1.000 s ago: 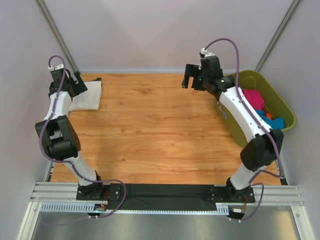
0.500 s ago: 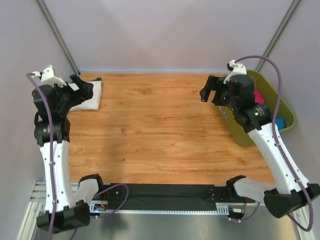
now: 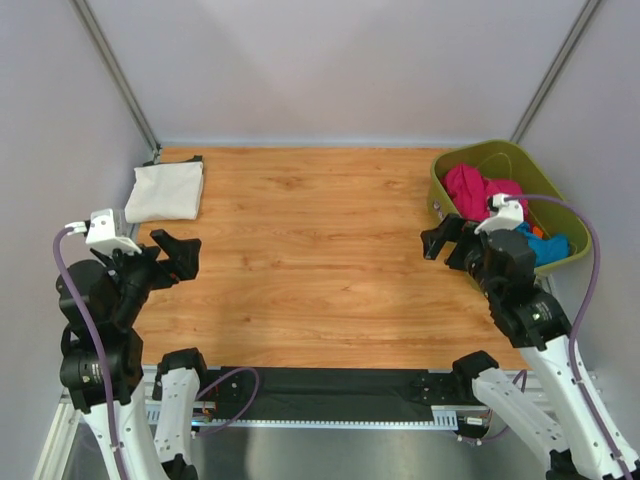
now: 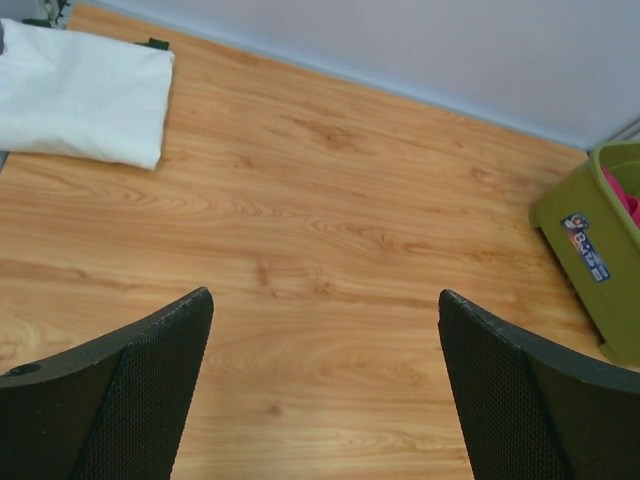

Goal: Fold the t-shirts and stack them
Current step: Neatly place the folded tshirt to the corner

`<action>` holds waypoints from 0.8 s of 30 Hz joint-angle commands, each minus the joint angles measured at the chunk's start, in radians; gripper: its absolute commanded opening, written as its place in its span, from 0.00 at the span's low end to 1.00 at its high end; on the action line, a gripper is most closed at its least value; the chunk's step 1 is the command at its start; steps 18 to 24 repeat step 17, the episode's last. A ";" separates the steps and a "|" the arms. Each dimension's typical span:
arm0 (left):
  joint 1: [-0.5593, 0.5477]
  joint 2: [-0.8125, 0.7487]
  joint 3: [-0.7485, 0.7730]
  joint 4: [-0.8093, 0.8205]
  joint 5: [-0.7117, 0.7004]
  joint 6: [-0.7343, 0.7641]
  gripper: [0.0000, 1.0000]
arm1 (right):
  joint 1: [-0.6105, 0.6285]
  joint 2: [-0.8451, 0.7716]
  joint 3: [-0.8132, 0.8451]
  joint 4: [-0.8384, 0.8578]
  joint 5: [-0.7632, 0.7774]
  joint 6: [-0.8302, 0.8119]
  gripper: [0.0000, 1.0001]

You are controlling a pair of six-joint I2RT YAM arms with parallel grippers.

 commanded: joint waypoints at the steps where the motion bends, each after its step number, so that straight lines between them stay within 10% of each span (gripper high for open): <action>1: -0.002 0.007 -0.042 -0.058 0.014 -0.007 0.99 | -0.002 -0.085 -0.114 0.108 0.020 0.072 1.00; 24: -0.061 -0.002 -0.056 -0.064 -0.129 0.027 1.00 | -0.002 -0.016 -0.132 0.040 0.117 0.169 1.00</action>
